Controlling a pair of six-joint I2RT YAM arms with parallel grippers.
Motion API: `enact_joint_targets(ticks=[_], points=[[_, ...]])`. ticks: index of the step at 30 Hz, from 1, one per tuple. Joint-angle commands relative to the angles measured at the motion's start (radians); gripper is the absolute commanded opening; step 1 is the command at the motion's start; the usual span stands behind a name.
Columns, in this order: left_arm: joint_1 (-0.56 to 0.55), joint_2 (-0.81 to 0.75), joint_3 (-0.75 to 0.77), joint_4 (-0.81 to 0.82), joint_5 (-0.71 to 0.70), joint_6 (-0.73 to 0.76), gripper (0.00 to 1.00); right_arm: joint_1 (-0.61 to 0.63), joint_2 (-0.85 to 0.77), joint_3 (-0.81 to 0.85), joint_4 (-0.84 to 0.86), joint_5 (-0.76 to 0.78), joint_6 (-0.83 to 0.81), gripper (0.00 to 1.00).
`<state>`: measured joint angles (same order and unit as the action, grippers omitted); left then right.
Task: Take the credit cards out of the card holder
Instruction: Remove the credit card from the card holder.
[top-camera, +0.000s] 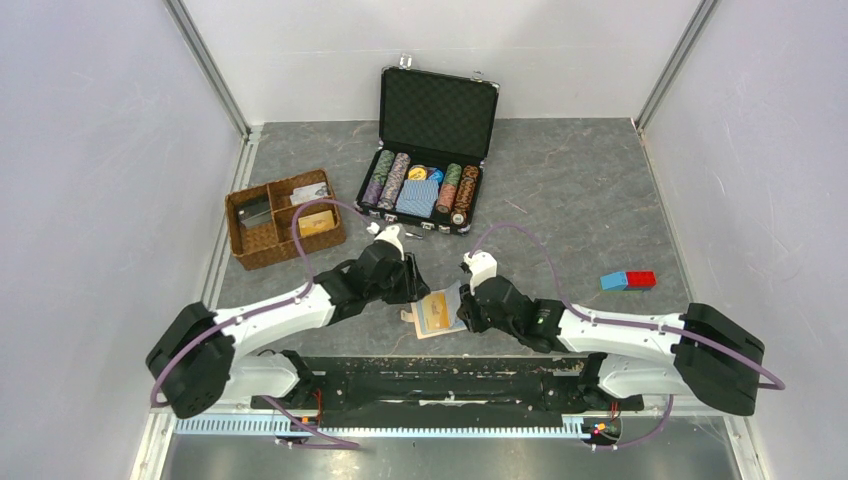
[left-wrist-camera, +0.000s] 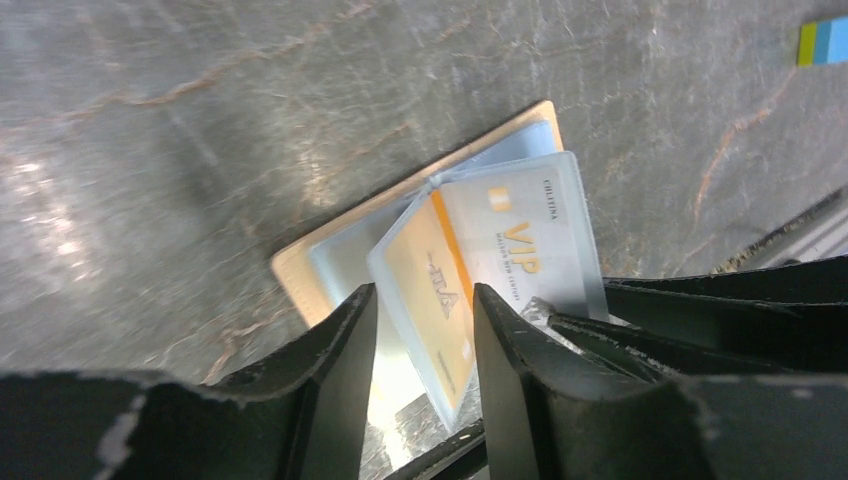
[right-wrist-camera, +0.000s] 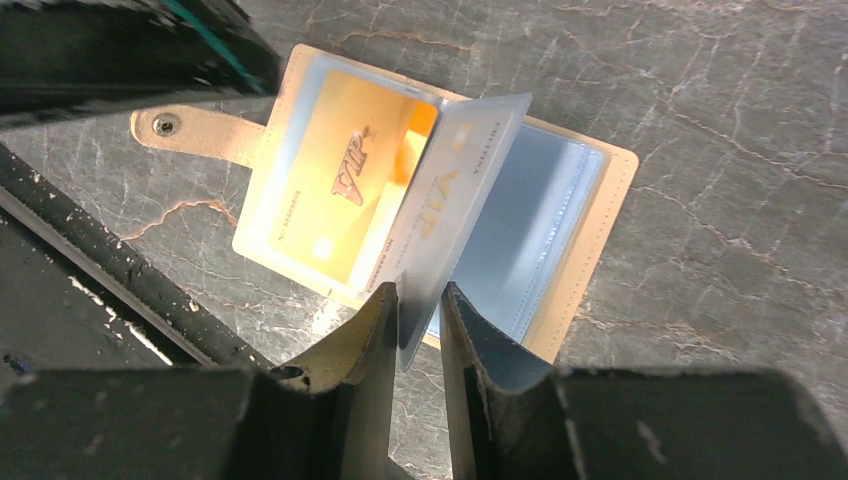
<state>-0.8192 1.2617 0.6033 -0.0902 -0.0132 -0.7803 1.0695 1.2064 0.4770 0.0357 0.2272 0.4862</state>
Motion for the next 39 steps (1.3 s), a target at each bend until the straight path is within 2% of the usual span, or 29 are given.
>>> enact_joint_targets(ticks=[1, 5, 11, 18, 24, 28, 34, 39], points=[[0.003, -0.107, 0.036, -0.081, -0.099, 0.003, 0.5, 0.0, -0.047, -0.005, -0.019, 0.085, 0.002, 0.25], [0.003, -0.106, 0.033, -0.062, -0.041, 0.014, 0.5, -0.004, -0.077, 0.031, -0.117, 0.139, 0.001, 0.31], [0.003, -0.057, -0.005, 0.034, 0.05, -0.004, 0.47, -0.006, -0.126, 0.06, -0.157, 0.139, -0.013, 0.33], [0.003, 0.016, -0.024, 0.123, 0.106, -0.017, 0.44, -0.018, -0.084, 0.039, -0.044, 0.009, -0.041, 0.29], [0.003, 0.083, -0.083, 0.308, 0.176, -0.072, 0.43, -0.083, -0.052, -0.014, 0.127, -0.154, -0.04, 0.26], [0.003, 0.134, -0.086, 0.306, 0.168, -0.078, 0.41, -0.122, -0.012, -0.027, 0.185, -0.252, -0.041, 0.26], [0.003, 0.085, -0.109, 0.182, 0.043, -0.078, 0.36, -0.126, 0.056, -0.042, 0.272, -0.338, -0.017, 0.26], [0.003, 0.061, -0.155, 0.18, 0.019, -0.086, 0.23, -0.134, 0.132, -0.044, 0.337, -0.376, 0.01, 0.26]])
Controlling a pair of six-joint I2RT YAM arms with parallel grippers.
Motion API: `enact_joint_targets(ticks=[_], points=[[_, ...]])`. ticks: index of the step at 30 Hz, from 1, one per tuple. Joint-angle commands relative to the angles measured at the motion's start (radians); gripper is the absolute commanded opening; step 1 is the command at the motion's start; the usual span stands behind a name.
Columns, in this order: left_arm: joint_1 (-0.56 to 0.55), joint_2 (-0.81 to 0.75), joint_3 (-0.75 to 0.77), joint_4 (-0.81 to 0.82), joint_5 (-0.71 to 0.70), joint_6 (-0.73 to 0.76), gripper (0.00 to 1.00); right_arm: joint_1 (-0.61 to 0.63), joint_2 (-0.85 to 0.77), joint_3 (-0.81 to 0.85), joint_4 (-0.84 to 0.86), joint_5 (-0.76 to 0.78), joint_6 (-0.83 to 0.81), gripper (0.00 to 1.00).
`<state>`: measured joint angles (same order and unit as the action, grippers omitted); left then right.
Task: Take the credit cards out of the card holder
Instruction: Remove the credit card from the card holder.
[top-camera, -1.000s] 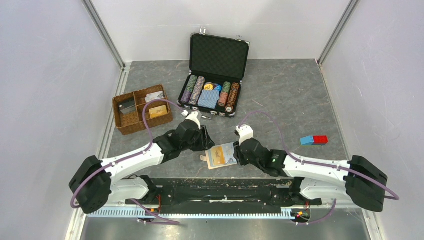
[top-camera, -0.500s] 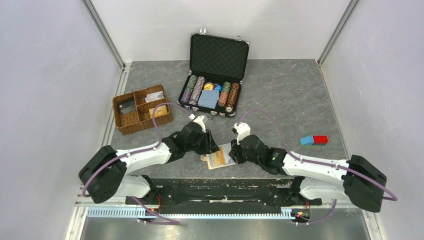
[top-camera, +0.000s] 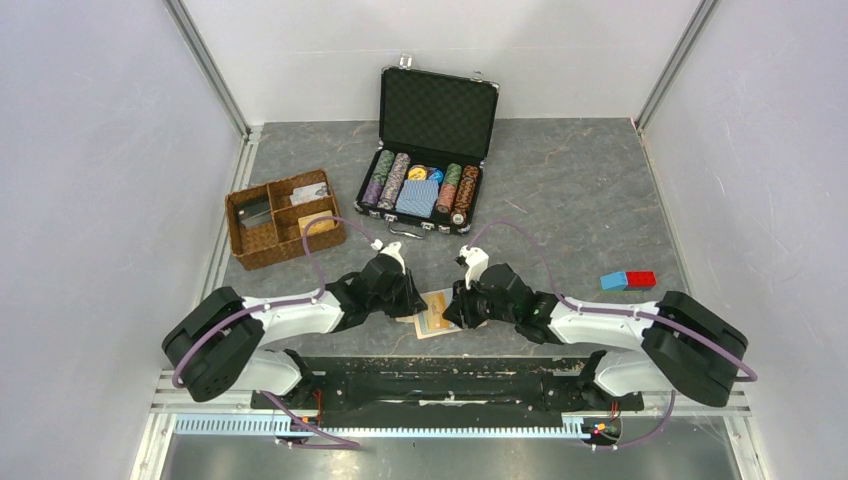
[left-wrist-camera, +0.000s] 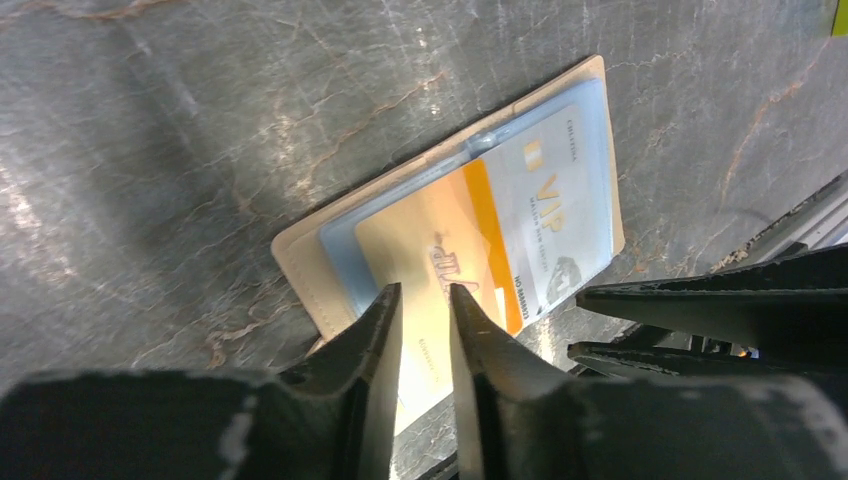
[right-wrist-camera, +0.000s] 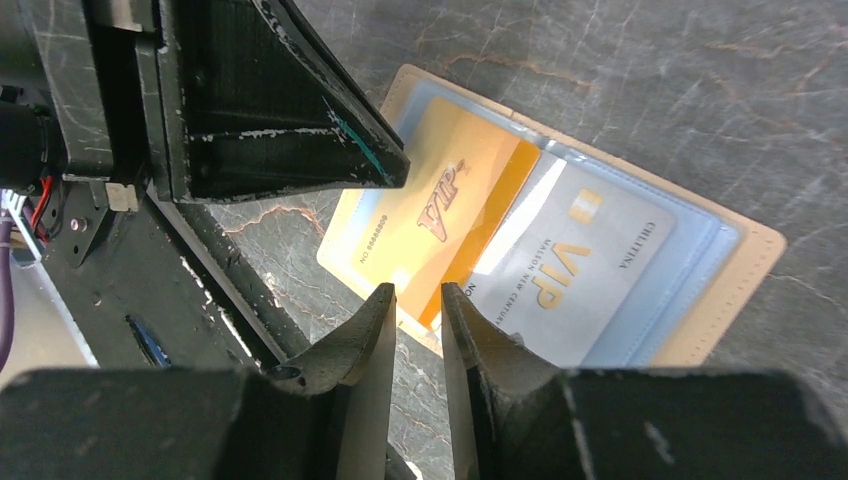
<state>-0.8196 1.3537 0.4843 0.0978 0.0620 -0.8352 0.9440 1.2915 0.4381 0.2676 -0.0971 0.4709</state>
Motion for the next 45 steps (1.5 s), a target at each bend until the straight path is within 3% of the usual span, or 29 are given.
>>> enact_joint_targets(ticks=[1, 7, 12, 25, 36, 45], points=[[0.004, -0.027, -0.047, 0.002, -0.048, -0.032, 0.21, -0.01, 0.061, -0.003, 0.112, -0.051, 0.029, 0.27], [0.004, 0.005, -0.075, 0.027, -0.031, -0.043, 0.07, -0.03, 0.109, -0.02, 0.116, -0.023, 0.049, 0.32], [0.004, 0.018, -0.063, -0.002, -0.039, -0.031, 0.03, -0.041, 0.109, -0.036, 0.108, -0.003, 0.056, 0.34], [0.004, 0.022, -0.09, 0.026, -0.01, -0.049, 0.02, -0.071, 0.176, -0.067, 0.219, -0.102, 0.133, 0.36], [0.003, 0.029, -0.118, 0.068, 0.026, -0.082, 0.02, -0.151, 0.212, -0.163, 0.453, -0.248, 0.296, 0.35], [0.004, 0.025, -0.127, 0.08, 0.038, -0.091, 0.02, -0.154, 0.27, -0.147, 0.479, -0.257, 0.355, 0.35]])
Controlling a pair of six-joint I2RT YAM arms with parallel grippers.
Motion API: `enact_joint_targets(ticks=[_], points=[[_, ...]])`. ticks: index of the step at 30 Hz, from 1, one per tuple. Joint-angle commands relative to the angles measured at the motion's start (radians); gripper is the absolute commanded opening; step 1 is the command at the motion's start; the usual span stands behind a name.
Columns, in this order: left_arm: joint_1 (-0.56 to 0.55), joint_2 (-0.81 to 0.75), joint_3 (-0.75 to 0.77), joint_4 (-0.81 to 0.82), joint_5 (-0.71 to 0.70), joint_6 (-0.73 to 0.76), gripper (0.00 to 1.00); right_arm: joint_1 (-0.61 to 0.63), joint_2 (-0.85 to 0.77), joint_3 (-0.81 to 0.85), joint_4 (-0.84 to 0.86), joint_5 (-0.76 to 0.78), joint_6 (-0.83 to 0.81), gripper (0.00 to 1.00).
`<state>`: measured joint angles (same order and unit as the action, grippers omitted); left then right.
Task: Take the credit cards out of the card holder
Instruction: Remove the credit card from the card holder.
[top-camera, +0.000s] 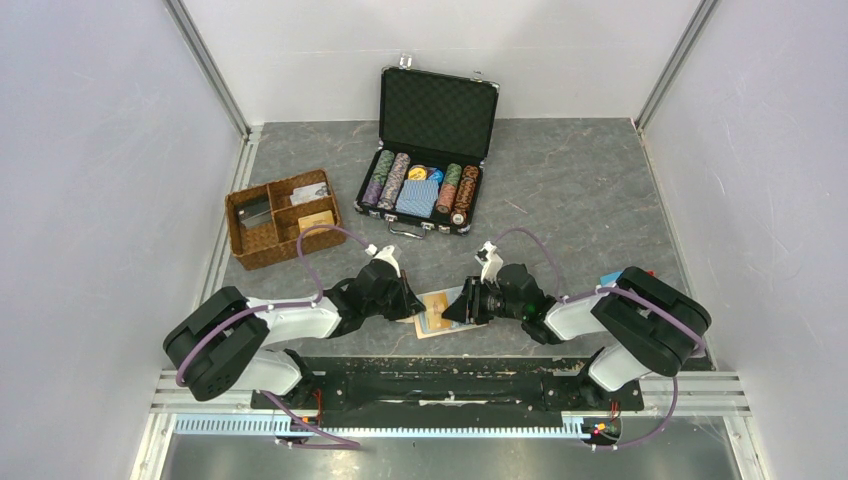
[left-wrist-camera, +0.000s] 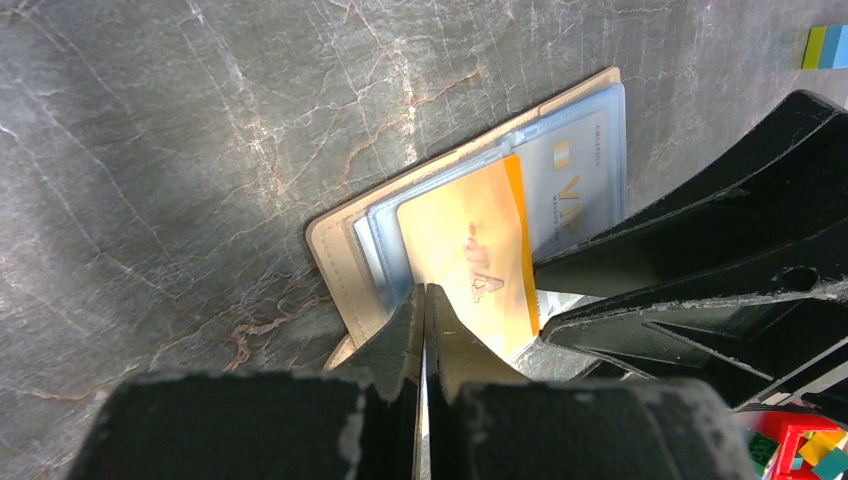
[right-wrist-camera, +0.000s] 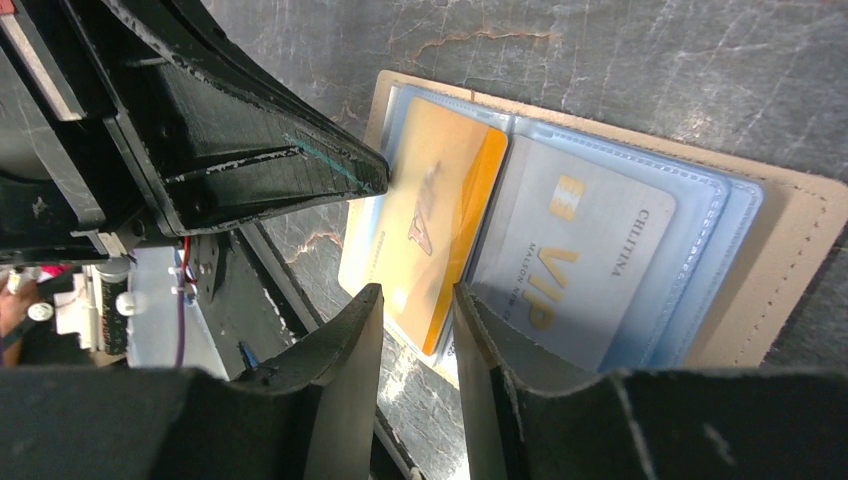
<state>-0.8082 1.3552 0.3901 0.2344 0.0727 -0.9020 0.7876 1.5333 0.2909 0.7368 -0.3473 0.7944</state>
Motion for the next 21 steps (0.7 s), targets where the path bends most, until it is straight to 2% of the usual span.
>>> enact_joint_targets(ticks=[1, 8, 13, 21], points=[[-0.008, 0.024, -0.034, -0.055, 0.029, -0.025, 0.02, 0.002, 0.035, 0.006, 0.007, -0.006, 0.034, 0.35], [-0.008, 0.025, -0.037, -0.048, 0.036, -0.029, 0.02, 0.002, 0.044, 0.008, -0.02, 0.038, 0.072, 0.34], [-0.008, 0.026, -0.041, -0.052, 0.033, -0.035, 0.02, 0.002, 0.032, 0.023, -0.098, 0.135, 0.047, 0.35], [-0.008, 0.029, -0.039, -0.06, 0.026, -0.038, 0.02, 0.004, 0.053, 0.045, -0.146, 0.15, 0.02, 0.35]])
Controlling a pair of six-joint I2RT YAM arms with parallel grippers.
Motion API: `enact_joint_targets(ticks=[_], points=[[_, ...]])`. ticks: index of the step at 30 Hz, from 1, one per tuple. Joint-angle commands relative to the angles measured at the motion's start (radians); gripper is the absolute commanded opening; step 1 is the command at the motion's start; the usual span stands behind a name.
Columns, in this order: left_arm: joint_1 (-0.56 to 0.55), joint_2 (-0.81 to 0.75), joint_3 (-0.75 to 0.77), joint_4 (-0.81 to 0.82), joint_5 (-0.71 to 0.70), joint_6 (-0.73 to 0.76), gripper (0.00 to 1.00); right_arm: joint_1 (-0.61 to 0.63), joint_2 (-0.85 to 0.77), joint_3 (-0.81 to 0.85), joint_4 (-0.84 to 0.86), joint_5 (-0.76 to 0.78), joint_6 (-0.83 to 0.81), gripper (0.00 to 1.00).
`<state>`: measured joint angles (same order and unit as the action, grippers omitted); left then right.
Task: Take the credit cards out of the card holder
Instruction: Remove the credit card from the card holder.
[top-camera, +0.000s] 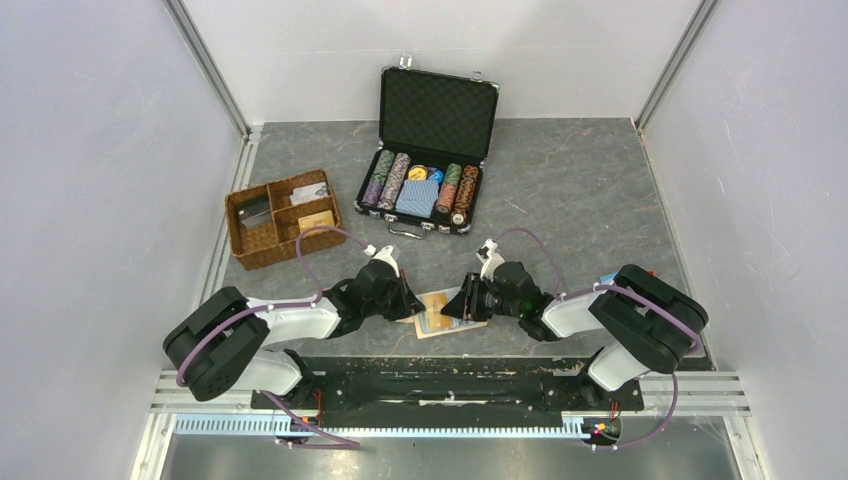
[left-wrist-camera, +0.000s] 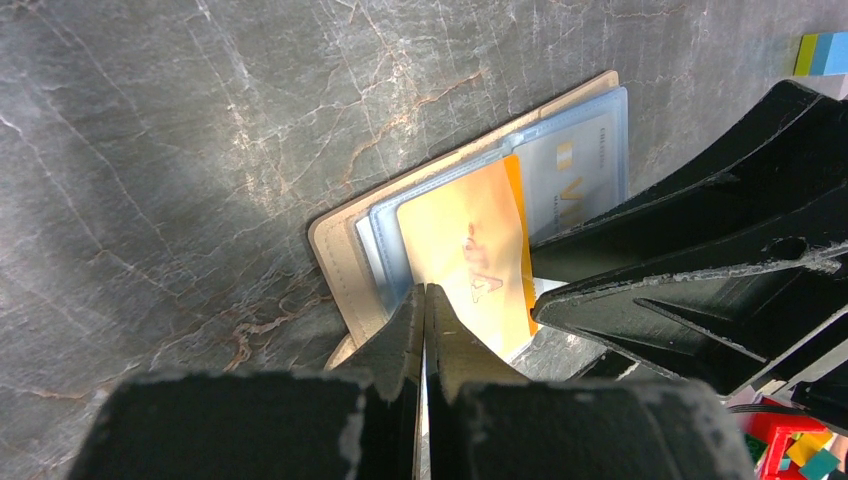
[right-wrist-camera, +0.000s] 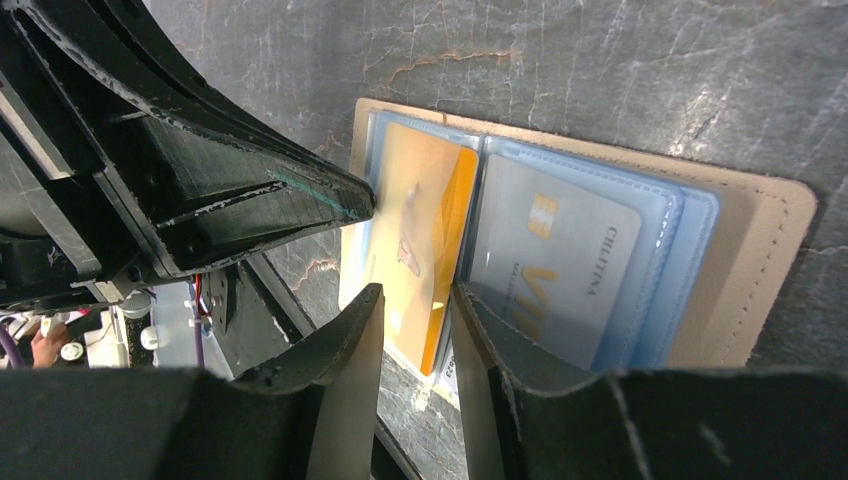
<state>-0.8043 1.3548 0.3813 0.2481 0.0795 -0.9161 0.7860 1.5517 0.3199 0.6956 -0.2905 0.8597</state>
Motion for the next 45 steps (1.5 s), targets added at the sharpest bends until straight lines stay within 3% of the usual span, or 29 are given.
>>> enact_joint_targets(ticks=[1, 17, 22, 34, 45], points=[[-0.012, 0.03, -0.03, -0.073, 0.02, -0.026, 0.02, 0.006, 0.035, 0.017, -0.106, 0.093, -0.047, 0.35], [-0.012, 0.014, -0.059, -0.003, 0.061, -0.055, 0.02, -0.007, 0.064, -0.049, 0.148, -0.005, 0.009, 0.17], [-0.012, 0.026, -0.069, 0.024, 0.077, -0.069, 0.02, -0.014, 0.061, -0.065, 0.199, -0.02, 0.02, 0.0], [-0.007, -0.04, 0.007, -0.215, -0.069, 0.033, 0.02, -0.043, -0.083, -0.148, 0.117, -0.01, -0.014, 0.0], [-0.007, -0.059, 0.059, -0.242, -0.05, 0.058, 0.05, -0.066, -0.283, -0.204, -0.009, 0.001, -0.053, 0.0]])
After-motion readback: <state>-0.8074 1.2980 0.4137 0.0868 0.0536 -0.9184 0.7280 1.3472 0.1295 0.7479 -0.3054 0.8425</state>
